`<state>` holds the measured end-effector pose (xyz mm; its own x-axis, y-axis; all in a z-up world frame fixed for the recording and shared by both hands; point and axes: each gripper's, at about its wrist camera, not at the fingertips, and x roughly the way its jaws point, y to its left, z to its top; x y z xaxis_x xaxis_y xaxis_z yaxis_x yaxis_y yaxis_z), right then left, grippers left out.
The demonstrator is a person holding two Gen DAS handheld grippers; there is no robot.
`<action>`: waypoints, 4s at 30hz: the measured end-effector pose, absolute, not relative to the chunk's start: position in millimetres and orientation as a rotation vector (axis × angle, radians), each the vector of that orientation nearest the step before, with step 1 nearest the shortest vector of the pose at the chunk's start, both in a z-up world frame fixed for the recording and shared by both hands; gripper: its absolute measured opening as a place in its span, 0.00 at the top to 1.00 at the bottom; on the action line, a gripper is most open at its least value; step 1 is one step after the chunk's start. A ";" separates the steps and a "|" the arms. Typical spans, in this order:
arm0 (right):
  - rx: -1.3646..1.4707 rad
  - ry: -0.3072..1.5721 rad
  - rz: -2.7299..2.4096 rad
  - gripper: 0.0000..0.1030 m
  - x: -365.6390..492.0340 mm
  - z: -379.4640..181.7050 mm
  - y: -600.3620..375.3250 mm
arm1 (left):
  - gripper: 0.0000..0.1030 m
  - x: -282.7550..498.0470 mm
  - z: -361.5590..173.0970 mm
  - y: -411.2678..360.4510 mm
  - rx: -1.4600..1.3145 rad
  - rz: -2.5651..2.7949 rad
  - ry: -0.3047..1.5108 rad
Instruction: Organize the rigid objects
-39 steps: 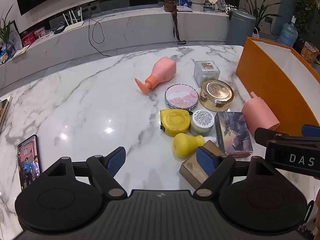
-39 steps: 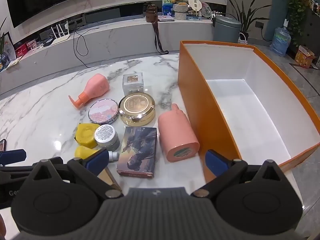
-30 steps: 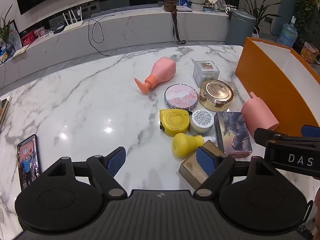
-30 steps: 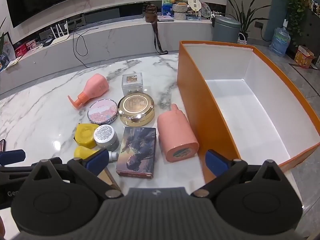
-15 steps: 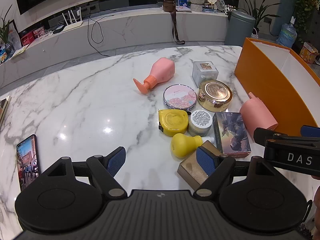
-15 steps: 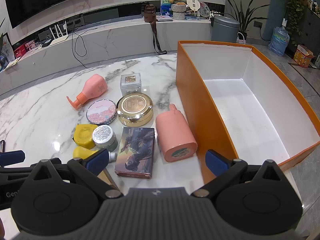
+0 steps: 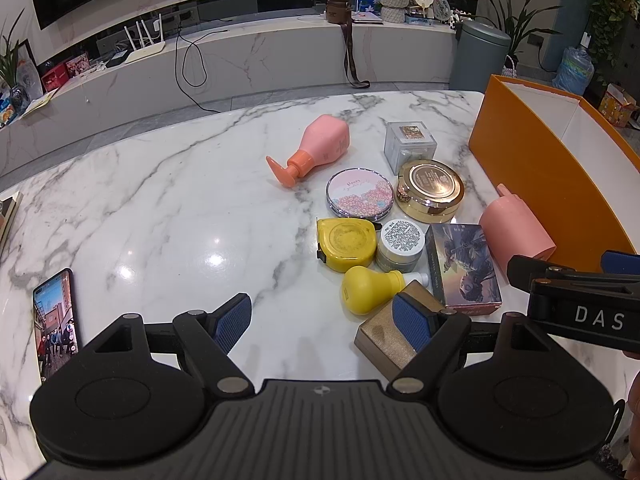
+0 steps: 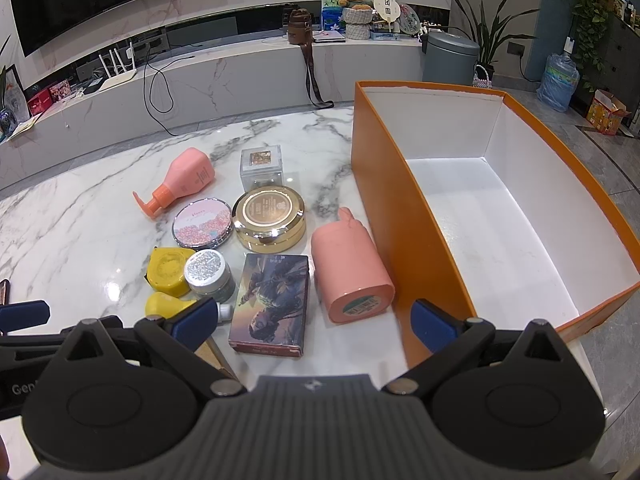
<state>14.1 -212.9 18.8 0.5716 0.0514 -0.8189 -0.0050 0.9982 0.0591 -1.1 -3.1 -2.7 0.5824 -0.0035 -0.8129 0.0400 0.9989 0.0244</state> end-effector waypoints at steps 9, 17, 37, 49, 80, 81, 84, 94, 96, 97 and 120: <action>0.052 0.962 0.033 0.02 14.1 18.3 -212.9 | 0.09 -0.9 -2.5 -3.1 0.041 -0.026 0.950; 0.052 0.962 0.032 0.02 14.1 17.9 -213.1 | 0.09 -0.8 -2.3 -2.9 0.041 -0.026 0.950; 0.051 0.963 0.032 0.02 14.5 17.3 -213.4 | 0.09 -0.7 -2.2 -2.7 0.041 -0.026 0.950; 0.048 0.963 0.039 0.02 15.6 19.0 -214.9 | 0.09 -1.7 -10.1 -9.8 0.046 -0.059 0.946; 0.091 0.958 0.246 0.10 22.6 5.8 -213.3 | 0.09 -11.0 -57.0 -37.6 0.071 -0.271 0.898; 0.092 0.962 0.249 0.14 23.0 4.6 -212.9 | 0.09 -10.5 -57.8 -38.1 0.075 -0.276 0.890; 0.080 0.981 0.249 0.18 26.2 0.8 -209.2 | 0.09 -8.3 -61.2 -38.4 0.087 -0.300 0.873; 0.031 0.976 0.253 0.18 28.4 -5.0 -199.6 | 0.15 -7.1 -64.8 -30.1 0.091 -0.364 0.866; 0.025 0.976 0.253 0.18 29.9 -6.8 -198.1 | 0.15 -7.0 -64.6 -23.7 0.093 -0.346 0.874; 0.021 0.977 0.255 0.18 30.4 -8.3 -197.1 | 0.16 -7.6 -64.4 -19.9 0.097 -0.335 0.875; -0.063 1.020 0.168 0.34 62.3 -69.2 -169.3 | 0.21 -7.8 -63.2 36.3 0.072 -0.306 0.881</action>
<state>62.3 -169.3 -69.2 0.5121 0.1104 -0.8518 -0.1690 0.9853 0.0260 -7.8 36.3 -63.2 0.5960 -0.2339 -0.7682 0.2930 0.9540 -0.0632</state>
